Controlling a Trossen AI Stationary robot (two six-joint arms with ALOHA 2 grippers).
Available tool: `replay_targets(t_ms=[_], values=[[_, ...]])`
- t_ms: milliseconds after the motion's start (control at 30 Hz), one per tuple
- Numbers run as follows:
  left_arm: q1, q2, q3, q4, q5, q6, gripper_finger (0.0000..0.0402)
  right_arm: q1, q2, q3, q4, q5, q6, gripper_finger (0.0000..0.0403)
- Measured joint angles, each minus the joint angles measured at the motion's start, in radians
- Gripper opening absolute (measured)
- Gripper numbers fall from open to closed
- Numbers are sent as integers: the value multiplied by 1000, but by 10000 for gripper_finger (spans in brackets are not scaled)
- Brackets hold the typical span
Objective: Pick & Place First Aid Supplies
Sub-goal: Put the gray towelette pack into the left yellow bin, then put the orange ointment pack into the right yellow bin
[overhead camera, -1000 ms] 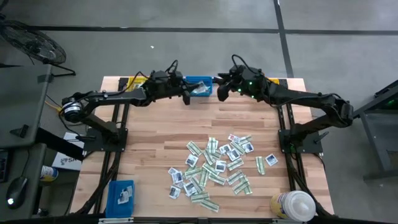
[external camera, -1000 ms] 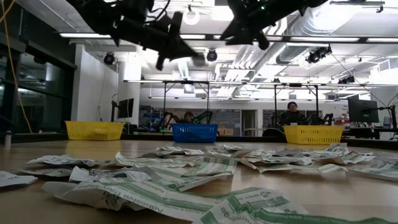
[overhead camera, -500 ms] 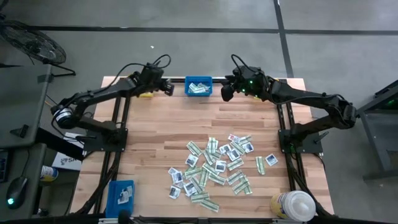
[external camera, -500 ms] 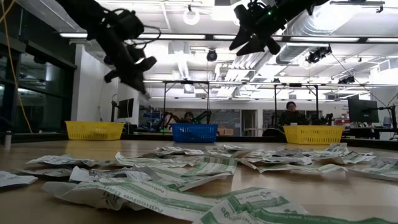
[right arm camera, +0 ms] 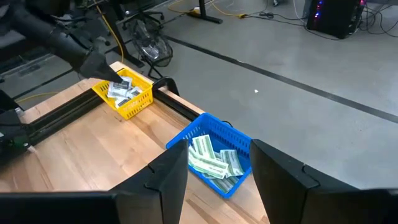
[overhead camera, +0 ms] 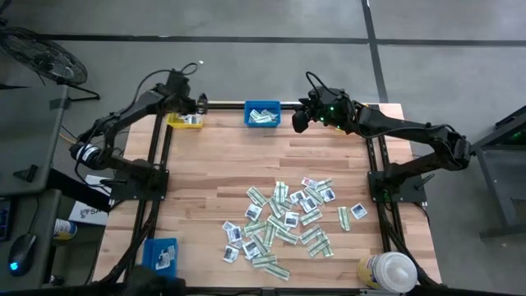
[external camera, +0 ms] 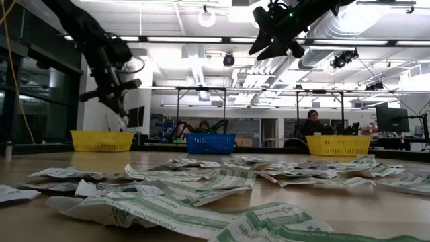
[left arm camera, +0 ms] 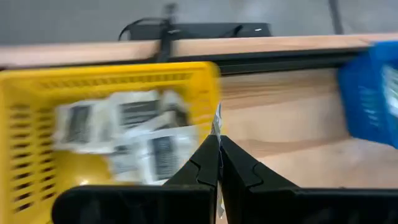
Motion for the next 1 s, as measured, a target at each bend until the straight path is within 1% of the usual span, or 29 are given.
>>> replay_targets(t_ms=[100,167,233,367,467,700,800,1000], values=[[72,18,-1,3,71,0,0,0,0,0,0,0,0,165],[90,17,0,24,107,-13,0,0,0,0,0,1,0,165],[90,19,0,32,107,-37,0,0,0,0,0,8,0,165],[76,29,0,53,67,-98,0,0,0,0,0,12,0,165],[77,35,0,48,57,-123,0,0,0,0,0,11,0,165],[76,38,0,51,41,-138,2,0,0,0,-19,4,0,165],[70,38,0,50,37,-136,16,0,0,0,-29,-1,0,165],[70,38,0,47,36,-123,81,0,0,0,-49,-4,0,165]])
